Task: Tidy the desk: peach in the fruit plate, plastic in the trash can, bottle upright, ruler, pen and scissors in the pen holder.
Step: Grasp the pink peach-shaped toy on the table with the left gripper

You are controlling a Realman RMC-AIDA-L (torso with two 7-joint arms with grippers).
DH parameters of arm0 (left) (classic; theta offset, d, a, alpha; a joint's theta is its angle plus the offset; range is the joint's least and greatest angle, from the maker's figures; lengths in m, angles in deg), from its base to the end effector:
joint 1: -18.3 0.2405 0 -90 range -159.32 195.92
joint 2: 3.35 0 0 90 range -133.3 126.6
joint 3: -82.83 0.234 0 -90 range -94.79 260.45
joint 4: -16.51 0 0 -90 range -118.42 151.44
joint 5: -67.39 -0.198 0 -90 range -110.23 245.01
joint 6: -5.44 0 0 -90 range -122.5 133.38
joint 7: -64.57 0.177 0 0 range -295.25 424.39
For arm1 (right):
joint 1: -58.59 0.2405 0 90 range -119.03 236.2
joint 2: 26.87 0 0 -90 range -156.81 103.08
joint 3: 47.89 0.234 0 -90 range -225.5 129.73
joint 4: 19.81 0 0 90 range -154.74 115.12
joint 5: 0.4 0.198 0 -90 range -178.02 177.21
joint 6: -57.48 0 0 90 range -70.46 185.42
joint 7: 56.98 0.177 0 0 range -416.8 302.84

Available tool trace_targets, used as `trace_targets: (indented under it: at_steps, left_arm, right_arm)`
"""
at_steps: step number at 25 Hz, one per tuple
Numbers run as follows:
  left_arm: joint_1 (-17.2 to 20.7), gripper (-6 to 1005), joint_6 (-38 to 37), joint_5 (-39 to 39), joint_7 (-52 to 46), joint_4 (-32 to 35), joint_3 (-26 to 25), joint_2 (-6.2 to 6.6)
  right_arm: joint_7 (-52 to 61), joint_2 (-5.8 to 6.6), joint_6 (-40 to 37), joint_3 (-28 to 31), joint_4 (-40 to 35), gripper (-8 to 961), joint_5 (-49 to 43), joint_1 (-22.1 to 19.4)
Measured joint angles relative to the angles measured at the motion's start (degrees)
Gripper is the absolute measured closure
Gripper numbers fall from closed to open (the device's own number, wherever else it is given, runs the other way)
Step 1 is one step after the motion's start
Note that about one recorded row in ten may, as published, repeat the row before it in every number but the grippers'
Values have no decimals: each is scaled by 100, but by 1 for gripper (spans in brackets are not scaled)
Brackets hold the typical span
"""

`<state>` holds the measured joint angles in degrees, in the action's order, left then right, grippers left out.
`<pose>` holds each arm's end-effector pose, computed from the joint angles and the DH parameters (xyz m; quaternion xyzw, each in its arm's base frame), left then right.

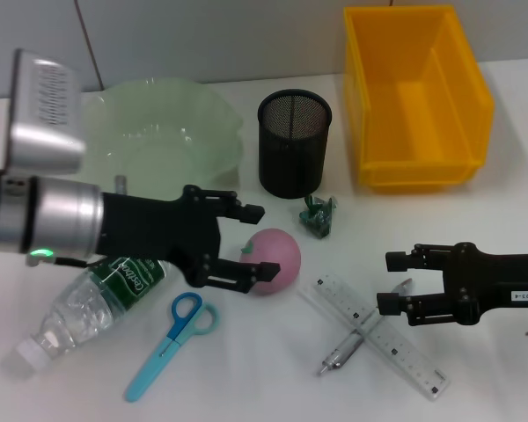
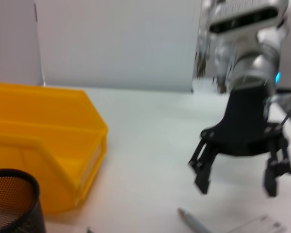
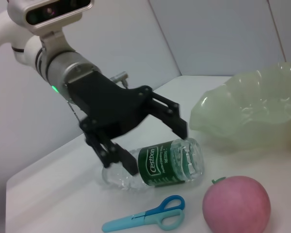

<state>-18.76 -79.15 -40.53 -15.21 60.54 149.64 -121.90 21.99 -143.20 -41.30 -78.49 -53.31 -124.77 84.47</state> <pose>-0.1556 0.3272 -0.0604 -0.9873 -0.0390 -0.1518 0.0266 0.2655 0.2737 -0.0073 -0.9269 0.2808 0.2360 0.0789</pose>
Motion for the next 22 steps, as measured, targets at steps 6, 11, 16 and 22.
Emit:
trace_targets:
  at_steps: [6, 11, 16, 22]
  left_arm:
    - [-170, 212, 1079, -4, 5, 67, 951, -21]
    - [-280, 211, 1640, -68, -36, -47, 1382, -29]
    - [-359, 224, 1988, -125, -70, -195, 1675, -42]
    - [-395, 241, 2299, -312, -179, -235, 1912, -55]
  right_arm:
    - [20, 11, -1, 28, -23, 134, 0, -10]
    - [20, 16, 2, 48, -30, 134, 0, -22]
    - [13, 16, 47, 46, -33, 134, 0, -22]
    - [14, 15, 60, 28, -34, 134, 1, -23]
